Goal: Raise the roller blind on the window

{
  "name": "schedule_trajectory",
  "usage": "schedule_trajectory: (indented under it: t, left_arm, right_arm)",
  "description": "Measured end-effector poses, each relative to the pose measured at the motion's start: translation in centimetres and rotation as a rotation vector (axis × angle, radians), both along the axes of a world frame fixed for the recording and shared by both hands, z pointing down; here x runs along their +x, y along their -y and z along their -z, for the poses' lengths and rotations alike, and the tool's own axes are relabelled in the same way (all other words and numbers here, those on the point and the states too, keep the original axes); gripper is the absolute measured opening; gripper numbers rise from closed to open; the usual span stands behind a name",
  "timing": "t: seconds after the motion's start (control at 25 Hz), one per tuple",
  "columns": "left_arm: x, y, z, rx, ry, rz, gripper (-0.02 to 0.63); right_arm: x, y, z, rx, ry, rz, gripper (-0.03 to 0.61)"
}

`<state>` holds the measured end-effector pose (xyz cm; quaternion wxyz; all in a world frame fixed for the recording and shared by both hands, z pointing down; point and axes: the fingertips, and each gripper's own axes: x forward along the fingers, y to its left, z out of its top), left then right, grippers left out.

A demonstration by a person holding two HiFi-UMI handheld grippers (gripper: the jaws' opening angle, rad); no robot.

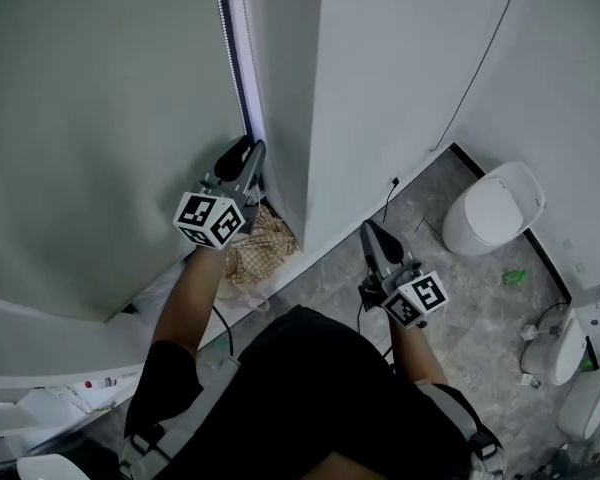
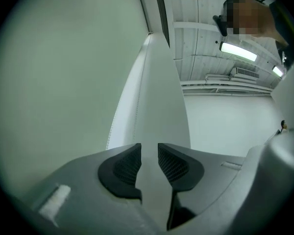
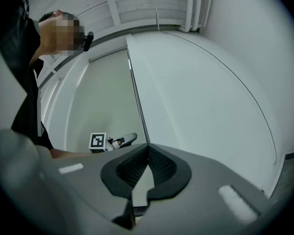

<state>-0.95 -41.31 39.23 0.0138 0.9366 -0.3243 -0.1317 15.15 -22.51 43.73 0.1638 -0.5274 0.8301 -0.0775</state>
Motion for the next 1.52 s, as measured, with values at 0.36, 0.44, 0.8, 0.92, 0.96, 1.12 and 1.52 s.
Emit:
schedule_trajectory:
  t: [0.36,0.44,0.8,0.92,0.96,1.12,1.52]
  left_arm:
    - [1.5,5.3,0.0,-0.022,0.004,-0.001,0.144]
    - [2.0,5.6,0.0,-0.027,-0.007,-0.038,0.144]
    - [3.4,4.7,-0.1,-0.07,-0.053,-0.16,0.035]
    - [3.2,2.9,0.0,-0.072,-0.056,-0.18,0.015]
    - [3.1,2.1,0.1,-0.066,-0.051,-0.189,0.015]
    - [2.2,-1.1,0.4,-0.024,-0.015,-0.19,0.015]
    - [-1.9,-6.6,0.7,-0.003,-0.008,-0.121,0.015]
  right_arm:
    - [1.0,-1.3,-0.7,-0.027,-0.028,-0.087,-0.002]
    - [1.1,-1.7,-1.0,-0.027,-0.043,-0.095,-0.002]
    - [1.0,-2.7,-1.1,-0.04,-0.04,-0.089,-0.002]
    - [0.3,-2.5,-1.1,-0.041,-0.042,-0.062,-0.002]
    - [-0.1,-2.4,-1.0,-0.038,-0.042,-0.048,-0.002]
    - [-2.3,-1.4,0.3,-0.007,-0.02,0.037,-0.002]
    - [-9.1,3.8,6.1,0.129,-0.099,0.322,0.023]
